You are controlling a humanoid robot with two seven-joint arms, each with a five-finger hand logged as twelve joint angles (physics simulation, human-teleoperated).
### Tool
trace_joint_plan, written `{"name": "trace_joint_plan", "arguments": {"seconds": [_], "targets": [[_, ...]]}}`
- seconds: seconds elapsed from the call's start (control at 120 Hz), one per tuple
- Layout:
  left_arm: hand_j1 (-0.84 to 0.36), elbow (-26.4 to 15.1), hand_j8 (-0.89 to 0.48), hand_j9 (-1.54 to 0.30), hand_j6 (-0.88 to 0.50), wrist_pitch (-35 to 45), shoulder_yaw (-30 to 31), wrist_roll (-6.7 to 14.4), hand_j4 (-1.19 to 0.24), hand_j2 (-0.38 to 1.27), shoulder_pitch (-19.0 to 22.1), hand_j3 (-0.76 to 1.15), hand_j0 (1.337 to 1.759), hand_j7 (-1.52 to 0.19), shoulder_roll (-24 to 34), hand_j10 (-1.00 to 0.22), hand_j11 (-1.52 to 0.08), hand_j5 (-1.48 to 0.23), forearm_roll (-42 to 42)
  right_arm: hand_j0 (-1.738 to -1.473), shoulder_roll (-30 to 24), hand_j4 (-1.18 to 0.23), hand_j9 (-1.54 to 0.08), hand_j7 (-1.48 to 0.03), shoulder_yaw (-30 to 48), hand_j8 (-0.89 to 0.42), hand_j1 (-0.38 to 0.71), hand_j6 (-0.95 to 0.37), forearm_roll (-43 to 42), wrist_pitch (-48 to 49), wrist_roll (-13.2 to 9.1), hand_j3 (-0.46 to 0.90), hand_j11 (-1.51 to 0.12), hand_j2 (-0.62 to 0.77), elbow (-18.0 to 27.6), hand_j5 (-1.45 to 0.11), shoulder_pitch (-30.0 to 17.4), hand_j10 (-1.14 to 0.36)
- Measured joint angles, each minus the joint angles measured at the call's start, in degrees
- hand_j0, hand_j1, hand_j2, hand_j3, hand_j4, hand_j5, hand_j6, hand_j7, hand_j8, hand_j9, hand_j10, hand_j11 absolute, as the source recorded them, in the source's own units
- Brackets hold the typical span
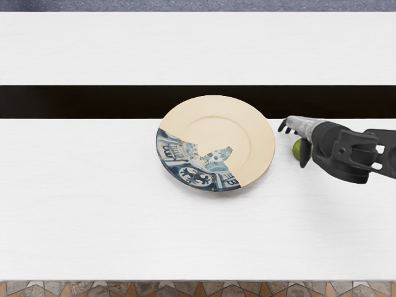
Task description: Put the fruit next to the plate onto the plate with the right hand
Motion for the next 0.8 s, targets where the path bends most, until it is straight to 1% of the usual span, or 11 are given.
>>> {"name": "trace_joint_plan", "arguments": {"seconds": [0.075, 0.233, 0.333, 0.417, 0.508, 0.8], "targets": [[0.35, 0.0, 0.00, 0.00, 0.00, 0.0, 0.0, 0.0, 0.00, 0.00, 0.0, 0.00, 1.658, 0.00, 0.0, 0.00, 0.00, 0.00, 0.0, -1.658, -0.8, -0.28, -0.36, -0.36, 0.1, -0.28, -0.02, -0.28, 0.1, 0.0, 0.0, 0.00, -0.36, -0.05, 1.5, -0.36, 0.3, -0.28], [0.35, 0.0, 0.00, 0.00, 0.00, 0.0, 0.0, 0.0, 0.00, 0.00, 0.0, 0.00, 1.658, 0.00, 0.0, 0.00, 0.00, 0.00, 0.0, -1.658, -5.2, -0.28, -0.36, -0.36, 0.2, -0.28, -0.02, -0.28, 0.0, -0.7, 0.0, 0.00, -0.36, -0.05, 6.2, -0.36, 0.6, -0.28], [0.35, 0.0, 0.00, 0.00, 0.00, 0.0, 0.0, 0.0, 0.00, 0.00, 0.0, 0.00, 1.658, 0.00, 0.0, 0.00, 0.00, 0.00, 0.0, -1.658, -6.7, -0.28, -0.36, -0.36, -0.4, -0.28, -0.02, -0.28, -0.2, -3.1, 0.0, 0.00, -0.36, -0.05, 7.7, -0.36, 0.8, -0.28], [0.35, 0.0, 0.00, 0.00, 0.00, 0.0, 0.0, 0.0, 0.00, 0.00, 0.0, 0.00, 1.658, 0.00, 0.0, 0.00, 0.00, 0.00, 0.0, -1.658, -7.0, -0.28, -0.37, -0.37, -2.0, -0.29, -0.01, -0.29, -0.3, -6.0, 0.0, 0.00, -0.37, -0.05, 8.2, -0.37, 1.0, -0.28], [0.35, 0.0, 0.00, 0.00, 0.00, 0.0, 0.0, 0.0, 0.00, 0.00, 0.0, 0.00, 1.658, 0.00, 0.0, 0.00, 0.00, 0.00, 0.0, -1.658, -6.6, -0.31, -0.40, -0.40, -3.3, -0.31, 0.02, -0.31, -0.3, -8.0, 0.0, 0.00, -0.40, -0.06, 8.4, -0.40, 1.2, -0.31], [0.35, 0.0, 0.00, 0.00, 0.00, 0.0, 0.0, 0.0, 0.00, 0.00, 0.0, 0.00, 1.658, 0.00, 0.0, 0.00, 0.00, 0.00, 0.0, -1.658, -5.2, -0.38, -0.49, -0.49, -4.4, -0.38, 0.10, -0.38, -0.4, -9.2, 0.0, 0.00, -0.49, -0.07, 7.2, -0.49, 0.5, -0.38]]}}
